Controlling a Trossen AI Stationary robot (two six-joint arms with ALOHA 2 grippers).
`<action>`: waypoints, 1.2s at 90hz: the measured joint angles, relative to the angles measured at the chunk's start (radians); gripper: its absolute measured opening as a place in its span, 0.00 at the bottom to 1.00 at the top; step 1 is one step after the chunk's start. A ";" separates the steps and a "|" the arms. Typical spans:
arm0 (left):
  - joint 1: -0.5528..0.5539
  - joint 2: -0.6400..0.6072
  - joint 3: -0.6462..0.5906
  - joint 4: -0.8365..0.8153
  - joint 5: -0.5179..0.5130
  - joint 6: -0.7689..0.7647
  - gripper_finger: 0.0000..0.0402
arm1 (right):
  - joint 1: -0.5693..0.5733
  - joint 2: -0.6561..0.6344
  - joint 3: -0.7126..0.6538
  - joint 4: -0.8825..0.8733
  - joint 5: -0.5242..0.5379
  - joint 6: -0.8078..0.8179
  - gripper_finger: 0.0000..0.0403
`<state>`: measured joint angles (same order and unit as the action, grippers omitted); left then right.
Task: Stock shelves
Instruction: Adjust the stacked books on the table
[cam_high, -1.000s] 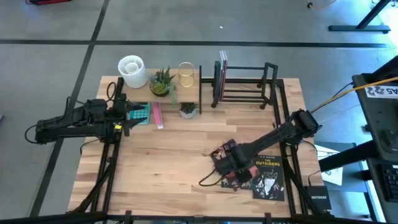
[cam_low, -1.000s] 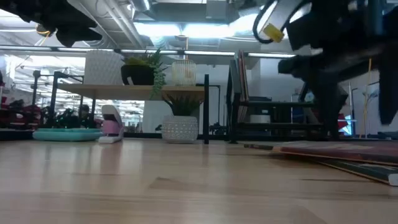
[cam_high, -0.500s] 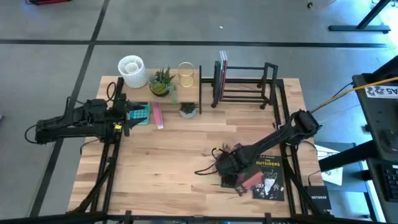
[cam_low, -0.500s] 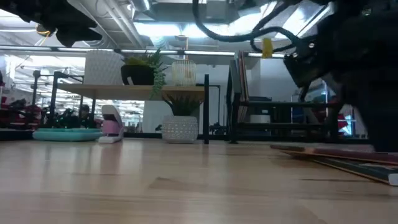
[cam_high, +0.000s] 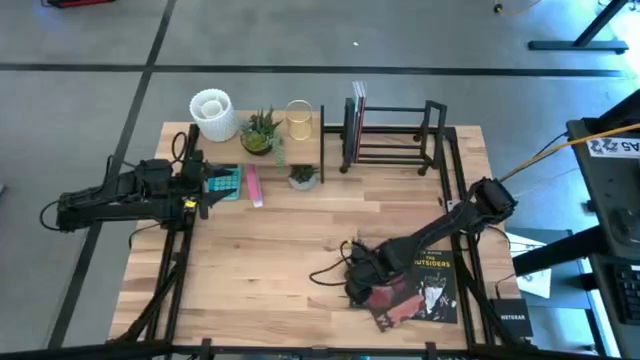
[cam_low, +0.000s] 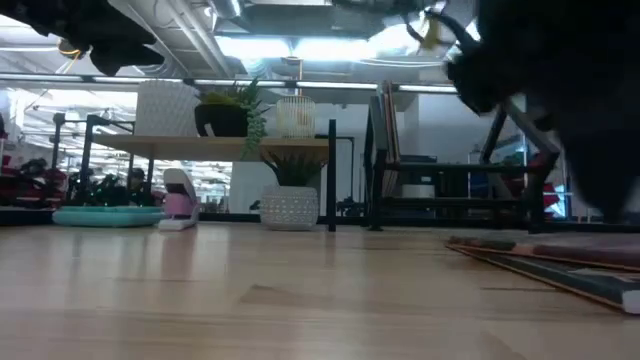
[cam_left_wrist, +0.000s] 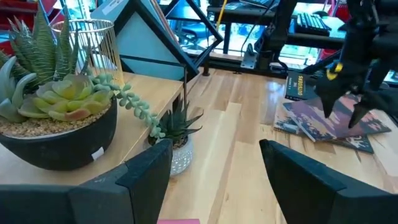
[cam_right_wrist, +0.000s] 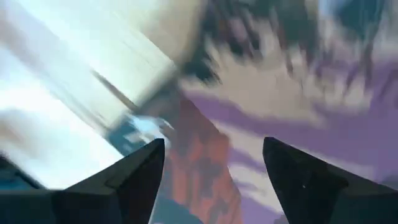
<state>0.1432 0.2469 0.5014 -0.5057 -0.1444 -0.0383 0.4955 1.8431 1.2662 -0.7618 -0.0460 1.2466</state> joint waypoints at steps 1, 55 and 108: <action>0.000 0.000 0.000 0.000 0.000 0.000 0.59 | 0.001 0.001 0.004 0.006 0.010 -0.020 0.64; 0.000 0.000 0.000 0.001 0.000 -0.002 0.59 | -0.084 0.150 0.014 0.187 0.103 -0.094 0.64; 0.000 0.000 0.000 0.002 0.001 -0.002 0.59 | -0.098 0.093 0.010 0.205 0.192 -0.159 0.64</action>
<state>0.1432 0.2469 0.5011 -0.5037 -0.1439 -0.0402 0.3977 1.9356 1.2764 -0.5568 0.1462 1.0875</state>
